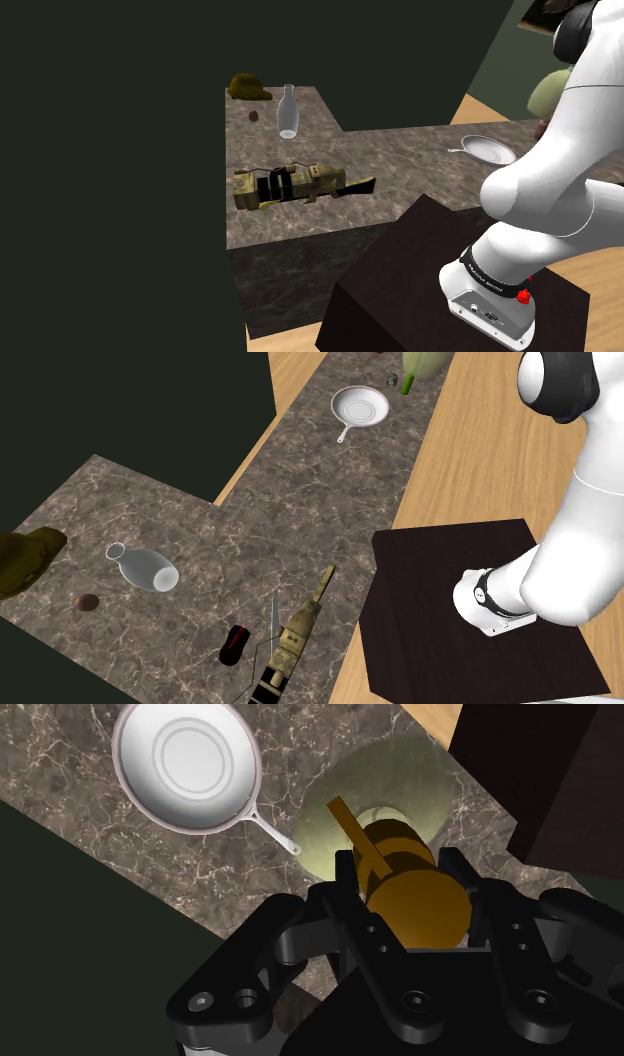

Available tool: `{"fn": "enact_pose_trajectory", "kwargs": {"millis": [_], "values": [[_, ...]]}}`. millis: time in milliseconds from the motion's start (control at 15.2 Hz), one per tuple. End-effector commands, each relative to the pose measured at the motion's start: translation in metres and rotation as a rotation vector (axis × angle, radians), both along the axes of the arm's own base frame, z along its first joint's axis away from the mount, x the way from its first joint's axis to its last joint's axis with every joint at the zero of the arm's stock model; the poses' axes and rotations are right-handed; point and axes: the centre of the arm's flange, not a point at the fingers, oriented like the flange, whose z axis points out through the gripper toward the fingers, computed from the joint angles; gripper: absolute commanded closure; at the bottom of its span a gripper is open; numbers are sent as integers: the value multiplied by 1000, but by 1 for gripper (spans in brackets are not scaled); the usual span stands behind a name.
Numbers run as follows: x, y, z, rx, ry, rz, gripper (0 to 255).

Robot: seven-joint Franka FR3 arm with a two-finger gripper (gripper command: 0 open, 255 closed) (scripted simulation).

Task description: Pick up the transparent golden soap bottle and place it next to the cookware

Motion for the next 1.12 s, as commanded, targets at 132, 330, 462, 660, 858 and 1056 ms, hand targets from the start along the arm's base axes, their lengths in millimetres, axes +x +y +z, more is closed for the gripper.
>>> {"fn": "enact_pose_trajectory", "kwargs": {"millis": [132, 330, 462, 660, 858, 1056], "values": [[-22, -22, -14, 1, -2, 2, 255], [-22, -22, -30, 1, -2, 2, 255], [-22, -22, -40, 1, -2, 2, 255], [-22, -22, -56, 1, -2, 2, 255], [-22, -22, -72, 1, -2, 2, 255], [-22, -22, -88, 1, -2, 2, 255]]}}
